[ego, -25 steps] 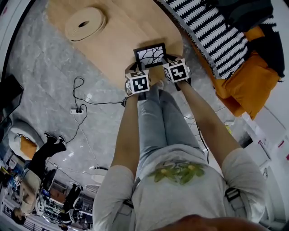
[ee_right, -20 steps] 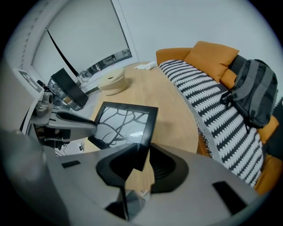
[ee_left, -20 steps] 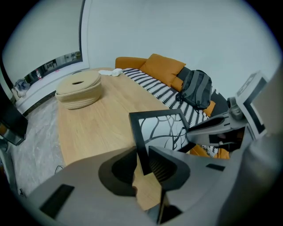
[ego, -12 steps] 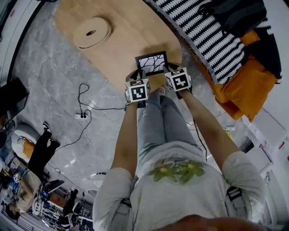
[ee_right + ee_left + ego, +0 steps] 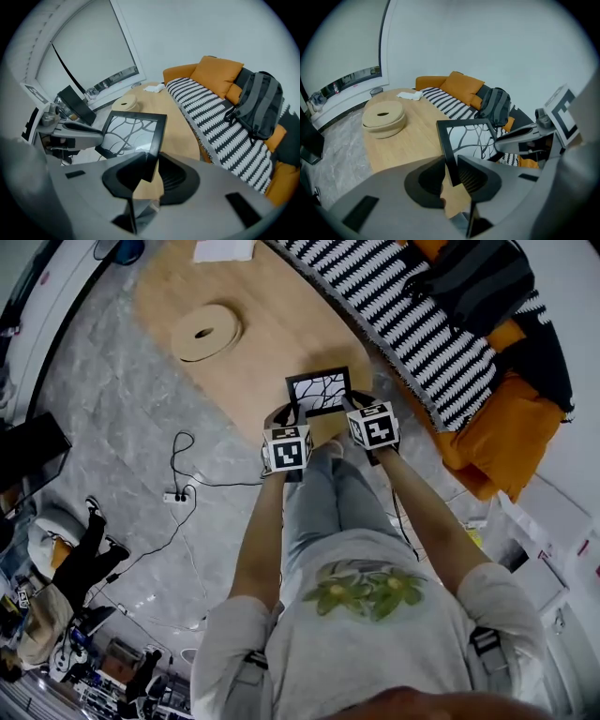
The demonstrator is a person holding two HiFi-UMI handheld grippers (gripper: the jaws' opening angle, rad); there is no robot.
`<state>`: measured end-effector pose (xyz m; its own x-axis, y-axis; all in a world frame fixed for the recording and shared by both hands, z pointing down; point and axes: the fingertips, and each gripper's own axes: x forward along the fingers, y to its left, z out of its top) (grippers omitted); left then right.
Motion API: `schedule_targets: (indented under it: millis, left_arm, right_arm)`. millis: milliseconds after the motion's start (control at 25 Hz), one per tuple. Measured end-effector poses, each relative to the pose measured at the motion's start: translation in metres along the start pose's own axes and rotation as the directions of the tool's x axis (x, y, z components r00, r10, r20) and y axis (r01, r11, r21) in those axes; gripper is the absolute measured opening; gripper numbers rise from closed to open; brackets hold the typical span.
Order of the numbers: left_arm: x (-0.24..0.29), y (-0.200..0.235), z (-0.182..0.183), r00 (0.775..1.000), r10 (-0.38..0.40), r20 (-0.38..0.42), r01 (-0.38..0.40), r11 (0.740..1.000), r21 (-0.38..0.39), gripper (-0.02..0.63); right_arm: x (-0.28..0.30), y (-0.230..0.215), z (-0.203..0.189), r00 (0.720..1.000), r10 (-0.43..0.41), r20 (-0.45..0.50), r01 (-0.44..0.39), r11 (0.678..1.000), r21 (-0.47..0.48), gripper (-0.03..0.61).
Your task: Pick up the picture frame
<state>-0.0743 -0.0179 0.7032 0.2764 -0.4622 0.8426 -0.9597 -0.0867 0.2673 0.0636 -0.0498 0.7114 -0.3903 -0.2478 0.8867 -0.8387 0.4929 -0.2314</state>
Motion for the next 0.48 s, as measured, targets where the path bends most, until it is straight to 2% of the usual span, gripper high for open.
schedule_targets:
  millis: [480]
  left_arm:
    - [-0.046, -0.026, 0.026, 0.998, -0.019, 0.059, 0.018, 1.0, 0.017, 0.092]
  right_arm:
    - [-0.056, 0.004, 0.019, 0.997, 0.019, 0.072, -0.02, 1.0, 0.01, 0.091]
